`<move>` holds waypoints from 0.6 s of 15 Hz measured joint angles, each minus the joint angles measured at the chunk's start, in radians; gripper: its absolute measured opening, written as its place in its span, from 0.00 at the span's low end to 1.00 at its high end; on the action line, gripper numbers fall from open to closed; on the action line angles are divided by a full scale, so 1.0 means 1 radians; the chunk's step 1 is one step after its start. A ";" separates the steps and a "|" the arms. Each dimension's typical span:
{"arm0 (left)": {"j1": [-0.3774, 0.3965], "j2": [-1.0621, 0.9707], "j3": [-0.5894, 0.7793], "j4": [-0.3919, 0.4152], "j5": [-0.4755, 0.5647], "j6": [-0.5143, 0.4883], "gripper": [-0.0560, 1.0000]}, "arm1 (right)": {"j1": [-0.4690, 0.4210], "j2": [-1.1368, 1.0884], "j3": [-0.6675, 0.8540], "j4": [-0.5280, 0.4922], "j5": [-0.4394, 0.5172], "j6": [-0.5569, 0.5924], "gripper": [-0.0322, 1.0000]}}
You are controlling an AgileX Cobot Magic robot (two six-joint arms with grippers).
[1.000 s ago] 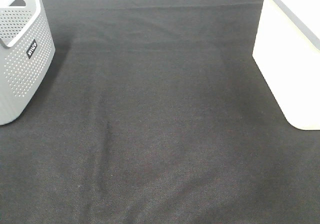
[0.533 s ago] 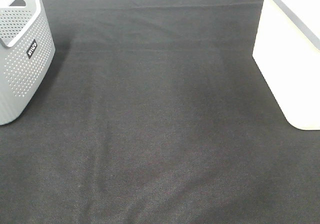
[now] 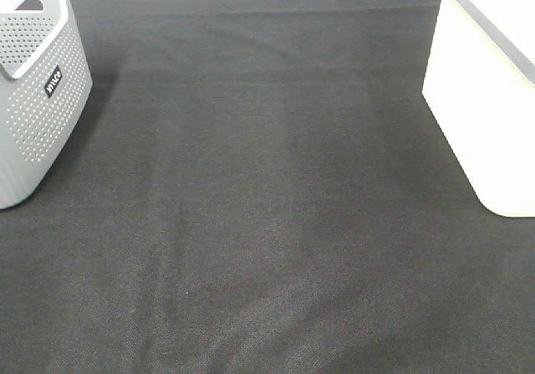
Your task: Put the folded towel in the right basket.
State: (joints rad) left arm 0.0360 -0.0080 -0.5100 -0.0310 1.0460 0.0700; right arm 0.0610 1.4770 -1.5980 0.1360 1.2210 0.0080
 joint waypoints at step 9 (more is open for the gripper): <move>0.000 0.000 0.000 0.000 0.000 0.000 0.99 | 0.000 -0.669 0.666 -0.040 -0.072 -0.008 0.91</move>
State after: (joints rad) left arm 0.0360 -0.0080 -0.5100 -0.0310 1.0460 0.0700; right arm 0.0610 0.8080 -0.9320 0.0960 1.1490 0.0000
